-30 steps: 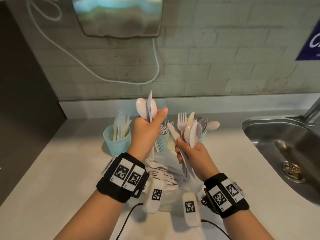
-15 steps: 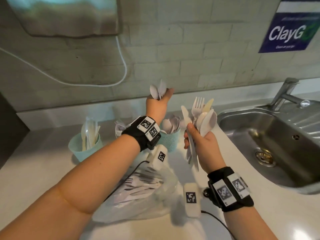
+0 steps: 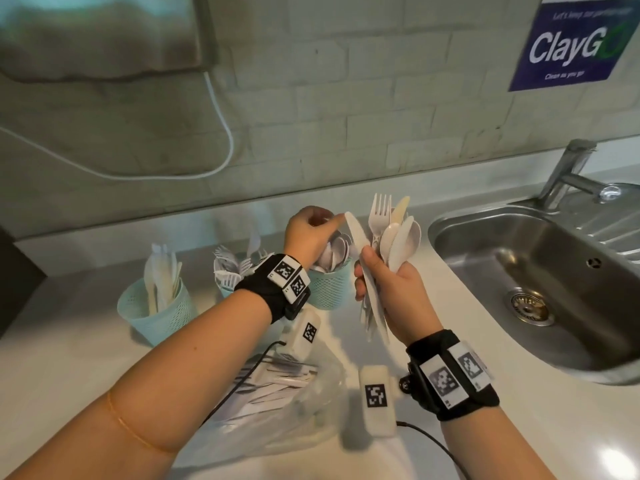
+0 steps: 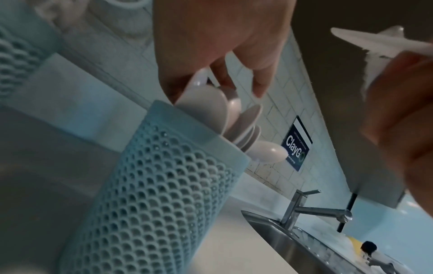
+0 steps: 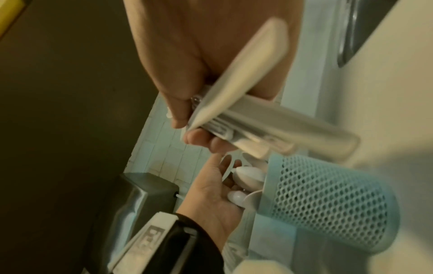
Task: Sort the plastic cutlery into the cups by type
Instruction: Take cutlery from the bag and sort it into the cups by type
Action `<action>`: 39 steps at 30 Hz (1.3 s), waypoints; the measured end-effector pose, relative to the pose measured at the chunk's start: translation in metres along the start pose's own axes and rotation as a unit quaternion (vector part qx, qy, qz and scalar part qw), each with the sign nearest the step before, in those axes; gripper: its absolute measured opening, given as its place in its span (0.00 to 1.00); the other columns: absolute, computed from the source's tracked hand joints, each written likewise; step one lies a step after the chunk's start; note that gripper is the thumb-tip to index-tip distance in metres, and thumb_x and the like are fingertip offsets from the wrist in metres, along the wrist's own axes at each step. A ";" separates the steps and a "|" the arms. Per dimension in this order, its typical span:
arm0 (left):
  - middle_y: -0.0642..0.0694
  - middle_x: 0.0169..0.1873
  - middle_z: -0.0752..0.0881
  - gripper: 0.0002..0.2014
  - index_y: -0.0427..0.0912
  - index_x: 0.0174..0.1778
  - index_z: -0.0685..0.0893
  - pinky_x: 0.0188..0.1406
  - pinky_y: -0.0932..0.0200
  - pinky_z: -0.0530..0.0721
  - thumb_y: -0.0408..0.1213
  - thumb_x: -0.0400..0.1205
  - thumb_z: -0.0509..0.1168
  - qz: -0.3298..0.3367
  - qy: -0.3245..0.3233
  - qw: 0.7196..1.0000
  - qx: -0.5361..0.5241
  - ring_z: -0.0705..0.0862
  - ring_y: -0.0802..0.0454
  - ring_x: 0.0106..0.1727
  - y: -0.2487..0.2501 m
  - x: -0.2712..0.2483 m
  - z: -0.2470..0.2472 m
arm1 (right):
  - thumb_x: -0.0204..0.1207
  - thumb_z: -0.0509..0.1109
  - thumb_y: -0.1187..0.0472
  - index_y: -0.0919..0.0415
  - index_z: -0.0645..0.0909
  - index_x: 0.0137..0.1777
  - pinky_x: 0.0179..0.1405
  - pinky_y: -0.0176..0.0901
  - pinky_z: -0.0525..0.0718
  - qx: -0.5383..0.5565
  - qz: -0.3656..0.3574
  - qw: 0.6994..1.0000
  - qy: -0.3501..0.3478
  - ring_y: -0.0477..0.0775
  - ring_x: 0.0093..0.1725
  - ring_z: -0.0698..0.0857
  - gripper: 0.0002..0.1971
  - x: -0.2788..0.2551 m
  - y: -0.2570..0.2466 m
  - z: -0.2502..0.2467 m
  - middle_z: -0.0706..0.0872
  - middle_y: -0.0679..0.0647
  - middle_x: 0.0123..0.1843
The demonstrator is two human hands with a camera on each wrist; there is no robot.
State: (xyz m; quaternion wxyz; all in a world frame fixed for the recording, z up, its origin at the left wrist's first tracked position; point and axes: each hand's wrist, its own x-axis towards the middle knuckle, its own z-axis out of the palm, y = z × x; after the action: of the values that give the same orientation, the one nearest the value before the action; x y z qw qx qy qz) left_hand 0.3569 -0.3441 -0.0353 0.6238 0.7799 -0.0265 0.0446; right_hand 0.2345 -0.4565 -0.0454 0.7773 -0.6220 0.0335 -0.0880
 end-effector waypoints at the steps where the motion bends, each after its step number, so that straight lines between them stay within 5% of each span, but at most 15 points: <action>1: 0.49 0.36 0.86 0.05 0.44 0.41 0.84 0.43 0.57 0.82 0.40 0.75 0.72 0.006 -0.005 1.000 0.025 0.84 0.52 0.39 0.000 0.000 -0.001 | 0.81 0.65 0.53 0.62 0.80 0.38 0.32 0.46 0.79 0.015 0.007 1.000 -0.005 0.51 0.26 0.77 0.14 0.000 0.000 0.001 0.80 0.57 0.31; 5: 0.43 0.45 0.87 0.05 0.43 0.41 0.84 0.49 0.59 0.79 0.41 0.79 0.68 0.053 0.036 0.997 0.047 0.83 0.50 0.46 0.000 -0.006 -0.005 | 0.78 0.66 0.48 0.62 0.80 0.35 0.32 0.46 0.77 0.064 0.027 0.997 -0.038 0.51 0.24 0.75 0.17 0.000 0.001 0.004 0.77 0.58 0.28; 7: 0.44 0.41 0.86 0.09 0.47 0.36 0.84 0.47 0.57 0.80 0.44 0.80 0.67 0.076 0.039 0.996 -0.016 0.82 0.52 0.42 0.010 -0.019 -0.011 | 0.75 0.65 0.45 0.64 0.78 0.36 0.30 0.43 0.76 0.099 0.039 0.992 -0.064 0.51 0.23 0.74 0.20 0.000 0.002 0.006 0.74 0.57 0.26; 11: 0.49 0.29 0.86 0.18 0.45 0.33 0.86 0.35 0.64 0.80 0.57 0.75 0.66 0.032 -0.082 0.991 -0.103 0.82 0.56 0.32 0.034 -0.058 -0.034 | 0.74 0.65 0.44 0.66 0.76 0.39 0.27 0.40 0.76 0.118 0.037 0.988 -0.090 0.50 0.23 0.73 0.21 0.001 0.003 0.012 0.75 0.54 0.24; 14: 0.51 0.29 0.87 0.09 0.43 0.40 0.87 0.33 0.68 0.80 0.46 0.76 0.71 0.036 -0.145 0.988 -0.042 0.85 0.58 0.33 0.034 -0.082 -0.051 | 0.74 0.64 0.46 0.67 0.76 0.40 0.24 0.39 0.76 0.107 0.028 0.988 -0.104 0.49 0.23 0.74 0.20 -0.001 0.004 0.023 0.76 0.53 0.24; 16: 0.52 0.29 0.88 0.03 0.44 0.41 0.86 0.35 0.66 0.80 0.38 0.78 0.70 0.056 -0.123 0.990 -0.043 0.86 0.59 0.33 0.028 -0.087 -0.060 | 0.73 0.65 0.47 0.66 0.78 0.43 0.23 0.39 0.75 0.108 0.028 0.987 -0.119 0.49 0.22 0.74 0.19 -0.003 0.005 0.032 0.78 0.53 0.28; 21: 0.47 0.31 0.90 0.07 0.43 0.44 0.75 0.35 0.62 0.84 0.38 0.87 0.56 0.058 0.007 0.980 -0.189 0.88 0.54 0.34 0.035 -0.089 -0.096 | 0.72 0.65 0.48 0.63 0.77 0.46 0.22 0.39 0.77 0.107 0.053 0.981 -0.154 0.50 0.20 0.77 0.16 -0.010 0.008 0.048 0.83 0.55 0.32; 25: 0.52 0.21 0.77 0.09 0.46 0.41 0.74 0.26 0.58 0.78 0.42 0.86 0.56 0.053 0.071 0.969 -0.231 0.77 0.52 0.23 0.039 -0.091 -0.124 | 0.76 0.65 0.54 0.63 0.76 0.45 0.19 0.39 0.76 0.114 0.082 0.977 -0.161 0.49 0.19 0.73 0.11 -0.014 0.013 0.057 0.76 0.52 0.27; 27: 0.54 0.21 0.72 0.10 0.46 0.37 0.75 0.24 0.59 0.69 0.43 0.83 0.64 0.050 0.053 0.981 -0.180 0.70 0.55 0.21 0.036 -0.097 -0.125 | 0.78 0.67 0.58 0.63 0.75 0.42 0.19 0.39 0.73 0.074 0.084 0.984 -0.140 0.48 0.19 0.71 0.08 -0.016 0.017 0.065 0.73 0.54 0.27; 31: 0.57 0.24 0.79 0.12 0.47 0.33 0.79 0.30 0.66 0.76 0.41 0.69 0.78 0.061 0.003 0.998 -0.013 0.78 0.60 0.27 0.027 -0.116 -0.106 | 0.76 0.68 0.70 0.62 0.78 0.39 0.17 0.39 0.70 -0.038 0.030 0.993 -0.106 0.48 0.18 0.69 0.06 -0.019 0.021 0.086 0.72 0.53 0.22; 34: 0.53 0.27 0.78 0.17 0.51 0.31 0.75 0.31 0.60 0.76 0.49 0.65 0.79 0.075 0.027 0.991 0.106 0.77 0.55 0.29 0.020 -0.120 -0.097 | 0.71 0.62 0.80 0.65 0.77 0.36 0.15 0.37 0.68 -0.087 0.013 0.993 -0.082 0.48 0.17 0.69 0.10 -0.019 0.025 0.099 0.72 0.51 0.19; 39: 0.49 0.31 0.84 0.16 0.48 0.30 0.76 0.38 0.51 0.83 0.48 0.66 0.79 0.068 0.059 0.982 0.163 0.84 0.49 0.36 0.020 -0.114 -0.107 | 0.70 0.67 0.77 0.62 0.79 0.44 0.17 0.39 0.69 -0.090 0.022 0.991 -0.094 0.48 0.18 0.69 0.10 -0.020 0.028 0.108 0.73 0.53 0.22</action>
State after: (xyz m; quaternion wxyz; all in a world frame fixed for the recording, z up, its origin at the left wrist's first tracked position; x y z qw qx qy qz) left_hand 0.2379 -0.2460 -0.0042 0.4839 0.8637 -0.0351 0.1364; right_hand 0.2346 -0.3436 -0.0493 0.7198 -0.6939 -0.0180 -0.0086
